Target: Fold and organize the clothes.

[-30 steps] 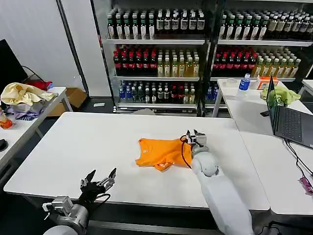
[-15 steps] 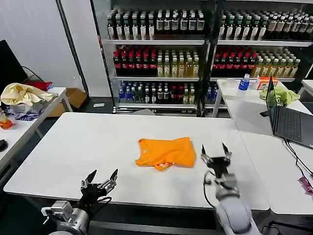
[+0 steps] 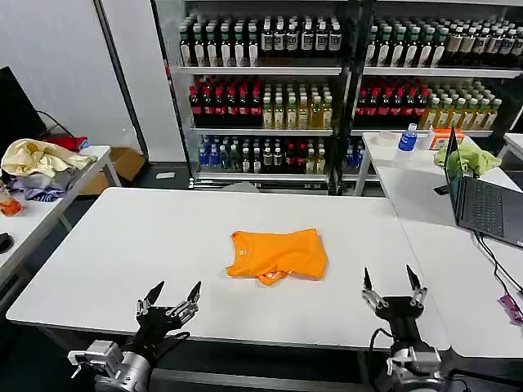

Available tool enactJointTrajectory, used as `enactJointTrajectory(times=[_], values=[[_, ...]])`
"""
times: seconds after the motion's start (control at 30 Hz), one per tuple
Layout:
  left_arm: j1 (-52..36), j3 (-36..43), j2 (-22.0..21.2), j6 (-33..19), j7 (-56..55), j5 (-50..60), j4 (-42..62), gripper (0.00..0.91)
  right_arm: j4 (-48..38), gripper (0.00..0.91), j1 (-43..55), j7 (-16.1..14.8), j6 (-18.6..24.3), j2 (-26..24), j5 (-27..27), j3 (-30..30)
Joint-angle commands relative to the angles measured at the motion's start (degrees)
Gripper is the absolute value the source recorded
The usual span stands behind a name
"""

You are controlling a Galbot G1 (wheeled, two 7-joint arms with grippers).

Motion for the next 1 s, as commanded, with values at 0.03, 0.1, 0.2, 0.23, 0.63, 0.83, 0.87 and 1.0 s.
enactJointTrajectory(times=[0.03,0.1,0.2,0.23,0.63,0.83,0.87,1.0], values=[[0.70,0.47,-0.16,-0.35,0.40,2.16,-1.23,0.907,5.20,0.907,-7.20,-0.40,2.65,0.74,-1.96,2.13],[0.70,0.77,-0.25,-0.35,0.47,2.63,-1.37,0.907,5.75,0.907,-7.67,-0.31,2.76,0.78,-2.59,2.02],[0.82,0.98,-0.31,-0.36,0.69,2.95,-1.64,0.907,6.27,0.907,-7.90,0.18,2.11,0.75,-3.08,2.07],[0.83,0.98,-0.33,-0.37,0.69,3.01,-1.65,0.907,6.32,0.907,-7.91,0.24,2.01,0.72,-3.09,2.12],[0.72,1.77,-0.62,-0.48,1.25,4.33,-1.28,0.907,7.10,0.907,-8.14,0.80,2.35,0.91,-3.17,1.72],[0.60,1.54,-0.70,-0.65,1.55,4.70,-0.90,0.907,7.49,0.907,-8.27,0.91,2.06,0.84,-3.46,1.63],[0.56,1.47,-0.73,-0.66,1.58,4.67,-0.80,0.907,7.54,0.907,-8.31,0.85,2.10,0.86,-3.51,1.60],[0.50,1.39,-0.75,-0.71,1.63,4.68,-0.61,0.907,7.72,0.907,-8.30,0.84,1.99,1.20,-3.69,1.47]])
